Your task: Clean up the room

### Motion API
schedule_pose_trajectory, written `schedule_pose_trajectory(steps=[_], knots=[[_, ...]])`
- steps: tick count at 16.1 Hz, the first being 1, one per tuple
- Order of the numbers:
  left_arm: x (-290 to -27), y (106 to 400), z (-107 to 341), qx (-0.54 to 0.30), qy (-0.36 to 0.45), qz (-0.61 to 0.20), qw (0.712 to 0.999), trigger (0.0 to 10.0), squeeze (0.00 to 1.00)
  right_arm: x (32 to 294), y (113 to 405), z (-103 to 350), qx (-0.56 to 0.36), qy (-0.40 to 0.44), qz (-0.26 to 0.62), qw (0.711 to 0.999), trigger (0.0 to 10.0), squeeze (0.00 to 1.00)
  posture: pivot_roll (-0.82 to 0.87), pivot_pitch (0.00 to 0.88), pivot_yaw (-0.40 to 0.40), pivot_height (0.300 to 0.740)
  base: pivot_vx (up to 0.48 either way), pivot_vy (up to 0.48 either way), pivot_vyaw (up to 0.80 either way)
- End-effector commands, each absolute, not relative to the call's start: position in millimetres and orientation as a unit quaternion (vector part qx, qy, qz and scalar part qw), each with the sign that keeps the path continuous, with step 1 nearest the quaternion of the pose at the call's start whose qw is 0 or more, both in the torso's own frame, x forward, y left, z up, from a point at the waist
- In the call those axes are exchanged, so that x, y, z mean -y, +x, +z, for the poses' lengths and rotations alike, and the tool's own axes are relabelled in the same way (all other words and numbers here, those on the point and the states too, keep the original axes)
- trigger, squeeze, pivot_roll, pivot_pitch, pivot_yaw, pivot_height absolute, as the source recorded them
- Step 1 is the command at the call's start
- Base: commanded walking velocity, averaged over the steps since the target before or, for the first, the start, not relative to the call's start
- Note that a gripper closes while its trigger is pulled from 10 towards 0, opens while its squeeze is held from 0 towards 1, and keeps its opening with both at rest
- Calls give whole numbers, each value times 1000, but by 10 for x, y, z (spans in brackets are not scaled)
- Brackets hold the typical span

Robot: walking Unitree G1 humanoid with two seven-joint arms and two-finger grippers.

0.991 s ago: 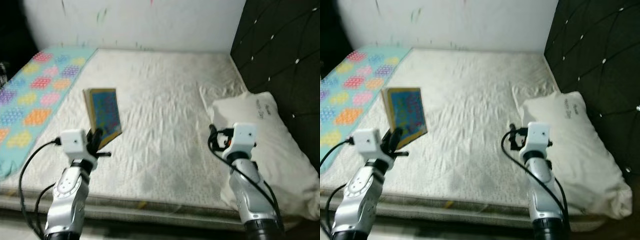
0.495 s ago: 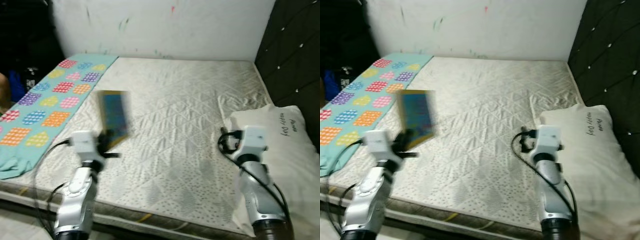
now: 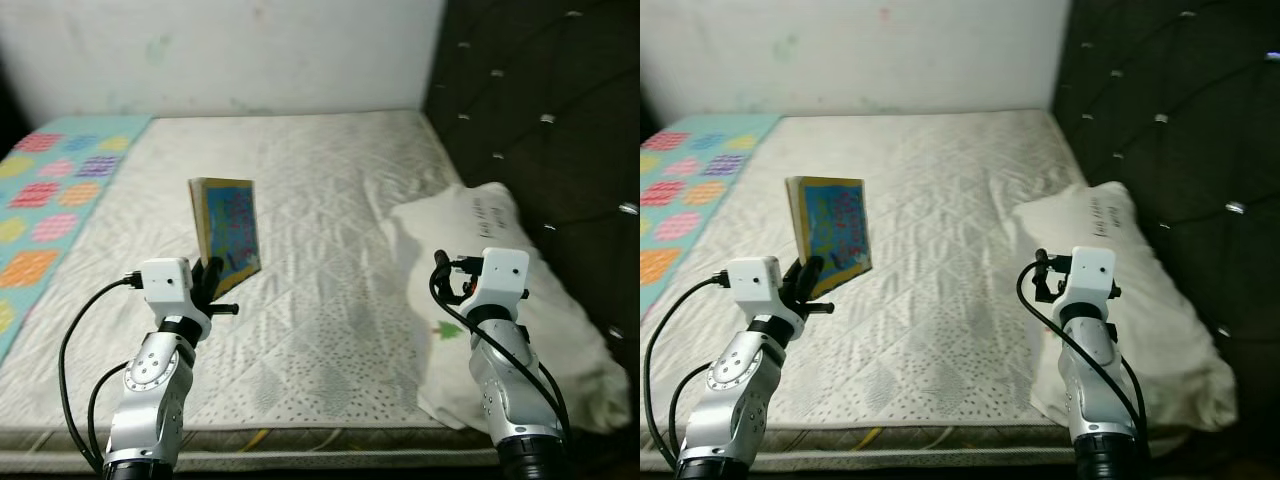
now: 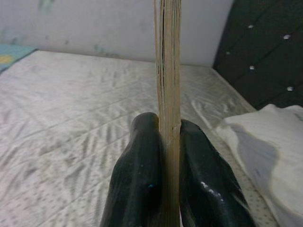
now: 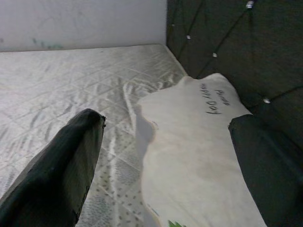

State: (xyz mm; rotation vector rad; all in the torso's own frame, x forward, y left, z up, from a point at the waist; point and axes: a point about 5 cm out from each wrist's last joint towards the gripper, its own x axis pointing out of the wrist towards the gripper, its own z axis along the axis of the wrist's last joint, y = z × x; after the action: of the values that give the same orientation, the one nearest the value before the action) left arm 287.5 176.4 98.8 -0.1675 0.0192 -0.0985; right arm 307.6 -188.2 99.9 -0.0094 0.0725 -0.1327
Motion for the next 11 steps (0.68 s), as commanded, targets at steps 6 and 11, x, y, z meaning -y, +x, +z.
schedule_pose_trajectory(steps=[6,11], knots=[[-1823,2888,1091,15,-80,-40,996,10000,0,1857,3078,1024,-30,-6,-60,998,10000,0,27,0,60,740,0,-411,0],[-1830,2882,1096,19,-93,-39,995,10000,0,1851,3074,1010,-33,-7,-59,998,10000,0,29,0,60,740,0,-253,0]])
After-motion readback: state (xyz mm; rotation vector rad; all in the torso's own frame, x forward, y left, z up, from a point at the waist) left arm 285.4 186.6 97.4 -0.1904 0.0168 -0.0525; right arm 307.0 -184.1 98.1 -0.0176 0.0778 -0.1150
